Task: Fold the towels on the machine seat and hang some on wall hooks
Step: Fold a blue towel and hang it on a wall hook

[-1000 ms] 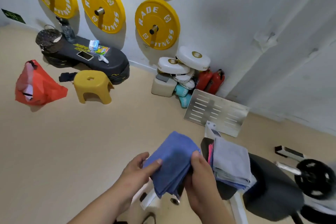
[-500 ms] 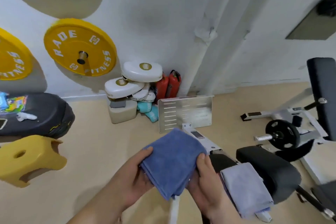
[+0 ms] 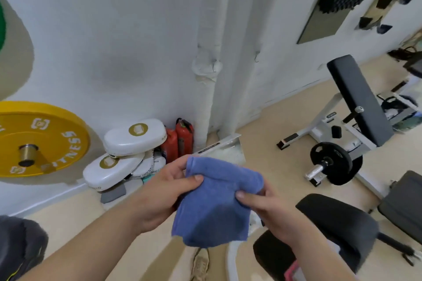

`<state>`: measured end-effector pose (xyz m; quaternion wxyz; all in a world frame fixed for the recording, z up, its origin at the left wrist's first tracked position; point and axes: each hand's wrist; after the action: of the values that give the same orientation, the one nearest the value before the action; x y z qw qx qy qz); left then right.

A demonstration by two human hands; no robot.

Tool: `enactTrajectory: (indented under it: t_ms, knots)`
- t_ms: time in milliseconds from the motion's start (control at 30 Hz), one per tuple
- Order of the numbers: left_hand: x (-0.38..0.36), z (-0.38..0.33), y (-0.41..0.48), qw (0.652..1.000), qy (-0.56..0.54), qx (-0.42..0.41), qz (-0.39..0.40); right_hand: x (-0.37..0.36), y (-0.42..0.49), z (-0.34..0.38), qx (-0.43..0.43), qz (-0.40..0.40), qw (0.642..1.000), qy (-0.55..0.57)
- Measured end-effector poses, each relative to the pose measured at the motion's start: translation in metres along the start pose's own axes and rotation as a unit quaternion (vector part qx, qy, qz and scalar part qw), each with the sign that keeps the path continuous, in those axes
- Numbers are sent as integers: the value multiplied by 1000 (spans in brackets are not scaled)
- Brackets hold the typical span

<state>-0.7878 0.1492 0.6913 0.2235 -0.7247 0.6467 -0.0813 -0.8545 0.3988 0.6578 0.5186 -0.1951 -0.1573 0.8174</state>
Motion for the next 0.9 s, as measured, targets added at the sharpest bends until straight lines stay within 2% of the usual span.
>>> enactTrajectory:
  t_ms: [67, 167, 333, 500, 633, 900]
  knots:
    - [10, -27, 34, 1000, 11, -18, -12, -1, 33, 42, 17, 40, 999, -9]
    - [23, -60, 80, 997, 36, -33, -65, -10, 90, 87, 59, 17, 995, -81]
    - [41, -118, 140, 988, 56, -21, -140, -24, 156, 153, 31, 7, 992, -123]
    - [57, -200, 204, 978, 157, -96, -104, -24, 213, 229, 73, -65, 977, -188]
    - [62, -286, 237, 965, 203, -157, -60, -23, 229, 315, 124, -86, 956, -251]
    - [35, -467, 242, 892, 305, -327, -60, -17, 219, 503, 248, -112, 894, -356]
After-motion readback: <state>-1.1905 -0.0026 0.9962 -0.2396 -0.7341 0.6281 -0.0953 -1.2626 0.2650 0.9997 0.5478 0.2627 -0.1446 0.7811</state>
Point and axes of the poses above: each hand's wrist, its own y-axis towards the middle knuckle, its own x-axis out of the back of the hand, z = x × y, and after that the axes turned 8 degrees about -z, right-handed
